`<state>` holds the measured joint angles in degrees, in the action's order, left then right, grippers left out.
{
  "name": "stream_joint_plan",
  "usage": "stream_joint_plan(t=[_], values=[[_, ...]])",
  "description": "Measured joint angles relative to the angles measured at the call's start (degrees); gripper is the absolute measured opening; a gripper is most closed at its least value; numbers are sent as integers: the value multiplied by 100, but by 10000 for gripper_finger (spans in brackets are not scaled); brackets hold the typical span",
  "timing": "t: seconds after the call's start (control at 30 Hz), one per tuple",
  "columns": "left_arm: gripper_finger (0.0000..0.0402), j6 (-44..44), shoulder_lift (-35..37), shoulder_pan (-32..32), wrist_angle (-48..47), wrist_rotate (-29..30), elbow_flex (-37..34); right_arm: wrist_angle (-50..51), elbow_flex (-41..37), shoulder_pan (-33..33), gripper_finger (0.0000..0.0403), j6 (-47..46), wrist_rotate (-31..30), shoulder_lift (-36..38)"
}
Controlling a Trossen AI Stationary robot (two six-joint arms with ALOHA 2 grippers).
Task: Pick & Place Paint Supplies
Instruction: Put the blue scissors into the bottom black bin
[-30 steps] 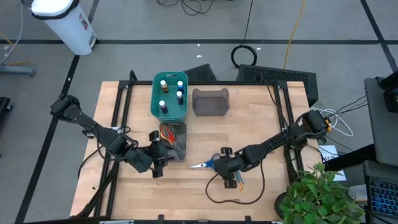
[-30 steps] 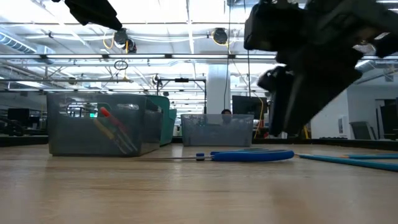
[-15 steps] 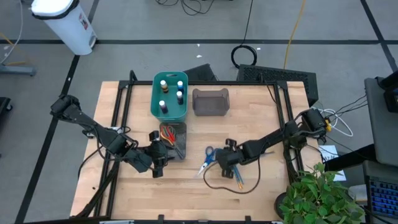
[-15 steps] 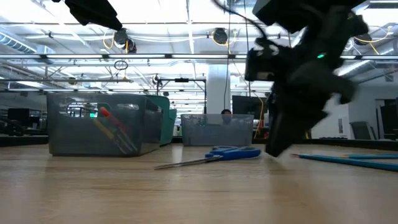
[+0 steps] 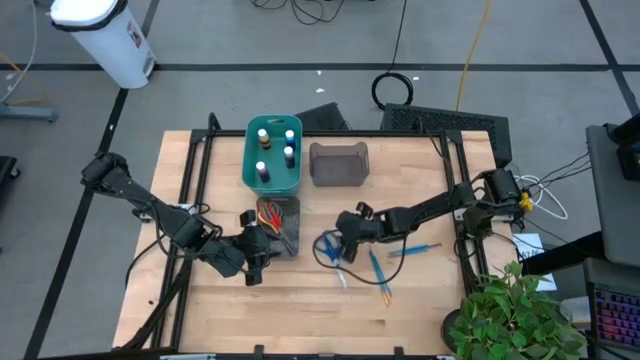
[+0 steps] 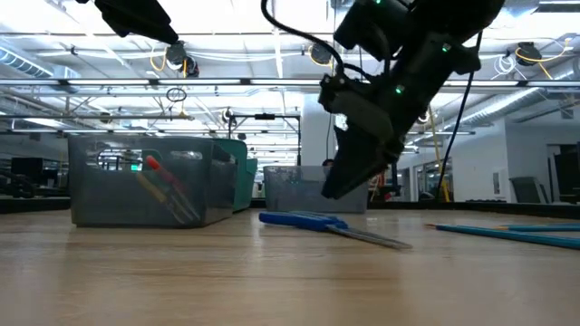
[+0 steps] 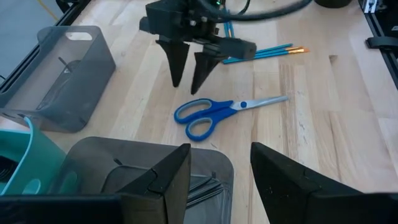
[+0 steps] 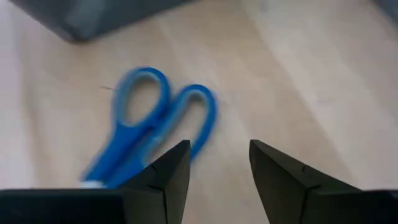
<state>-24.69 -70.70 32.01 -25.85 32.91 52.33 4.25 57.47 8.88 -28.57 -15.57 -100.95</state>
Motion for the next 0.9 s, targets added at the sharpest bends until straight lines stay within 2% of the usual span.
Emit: stream_joint_plan(t=[0.1, 0.23, 0.47, 0.77, 0.9], values=[[175, 0, 0, 0, -2, 2, -1, -250, 0, 29, 155, 116, 122, -28], [175, 2, 0, 0, -1, 2, -1, -461, -9, 141, 155, 407, -91, -299], [175, 4, -2, -4, 22, 4, -1, -1031, 0, 88, 155, 528, -123, -695], [175, 32, -2, -7, 46, 7, -1, -790, 13, 25, 153, 597, -443, -866], [175, 17, -2, -7, 48, 7, -1, -783, 11, 29, 129, 724, -503, -872]])
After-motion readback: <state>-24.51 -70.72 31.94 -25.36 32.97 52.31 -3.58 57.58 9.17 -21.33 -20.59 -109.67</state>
